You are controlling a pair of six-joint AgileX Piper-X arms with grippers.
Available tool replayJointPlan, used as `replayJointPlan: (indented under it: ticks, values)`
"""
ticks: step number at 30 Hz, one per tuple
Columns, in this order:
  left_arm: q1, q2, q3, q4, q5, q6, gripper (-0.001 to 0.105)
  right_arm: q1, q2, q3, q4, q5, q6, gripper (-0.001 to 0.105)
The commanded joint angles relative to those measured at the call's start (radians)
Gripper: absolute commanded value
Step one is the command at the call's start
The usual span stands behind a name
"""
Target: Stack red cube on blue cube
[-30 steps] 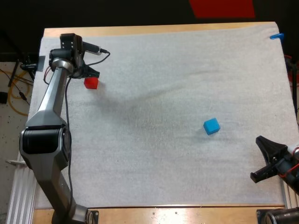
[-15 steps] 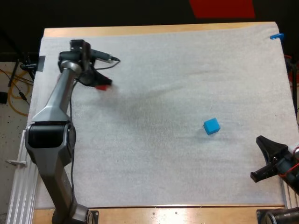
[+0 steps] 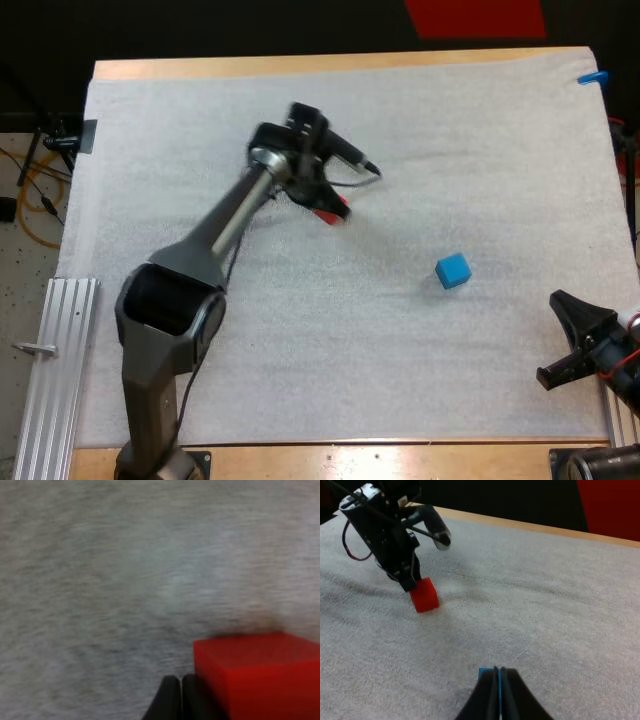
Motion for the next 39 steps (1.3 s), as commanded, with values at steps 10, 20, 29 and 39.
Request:
replayJointPlan:
  ticks: [10,20,29,39]
  values:
    - [0.0,-0.174,-0.005,-0.004,-0.025,-0.015,0.0,0.003,0.001,-0.01,-0.012,0.008,-0.001,0.0]
    - [0.185,-0.549,0.088,0.04,-0.025,-0.014,0.0,0.003,0.001,-0.01,-0.012,0.068,-0.001,0.0]
    - [0.186,-1.006,0.405,0.04,-0.025,-0.038,0.0,0.003,0.001,-0.045,-0.014,0.065,0.002,0.0]
    - [0.186,-1.471,0.589,0.116,-0.017,-0.066,0.0,0.003,0.001,-0.093,0.114,0.017,0.008,0.0]
